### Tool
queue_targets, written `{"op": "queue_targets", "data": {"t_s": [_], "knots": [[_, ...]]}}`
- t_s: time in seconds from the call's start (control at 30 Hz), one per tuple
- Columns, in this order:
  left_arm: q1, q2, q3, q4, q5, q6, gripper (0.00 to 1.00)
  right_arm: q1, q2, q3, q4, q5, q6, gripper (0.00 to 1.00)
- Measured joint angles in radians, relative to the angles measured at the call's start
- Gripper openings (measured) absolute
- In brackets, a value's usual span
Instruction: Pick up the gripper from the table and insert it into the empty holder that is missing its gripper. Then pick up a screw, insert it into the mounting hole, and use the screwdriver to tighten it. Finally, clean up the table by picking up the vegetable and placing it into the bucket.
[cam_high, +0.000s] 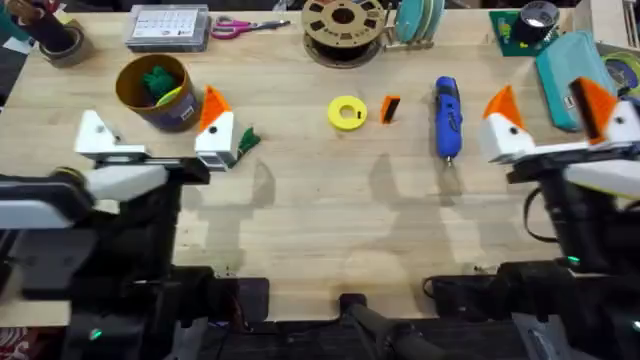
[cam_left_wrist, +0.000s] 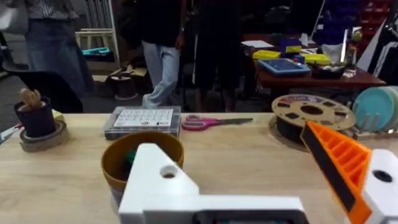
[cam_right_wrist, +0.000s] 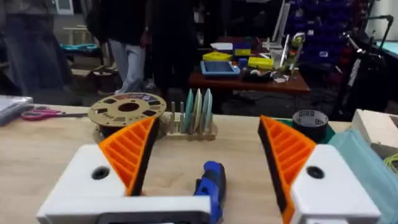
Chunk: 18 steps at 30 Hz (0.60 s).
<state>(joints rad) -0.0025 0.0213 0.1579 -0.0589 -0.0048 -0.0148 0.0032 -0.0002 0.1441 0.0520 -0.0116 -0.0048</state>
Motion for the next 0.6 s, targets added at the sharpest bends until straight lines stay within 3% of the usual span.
{"op": "queue_targets", "data": {"t_s": [0.27, 0.6], "knots": [[0.000, 0.202, 0.228, -0.134, 0.000, -0.001, 0.985, 0.000, 0.057, 0.195, -0.185, -0.005, 0.000, 0.996], [0.000, 0.489, 0.487, -0.310, 0.000, 0.000, 0.985, 0.000, 0.334, 0.450, -0.342, -0.005, -0.003, 0.995]]}}
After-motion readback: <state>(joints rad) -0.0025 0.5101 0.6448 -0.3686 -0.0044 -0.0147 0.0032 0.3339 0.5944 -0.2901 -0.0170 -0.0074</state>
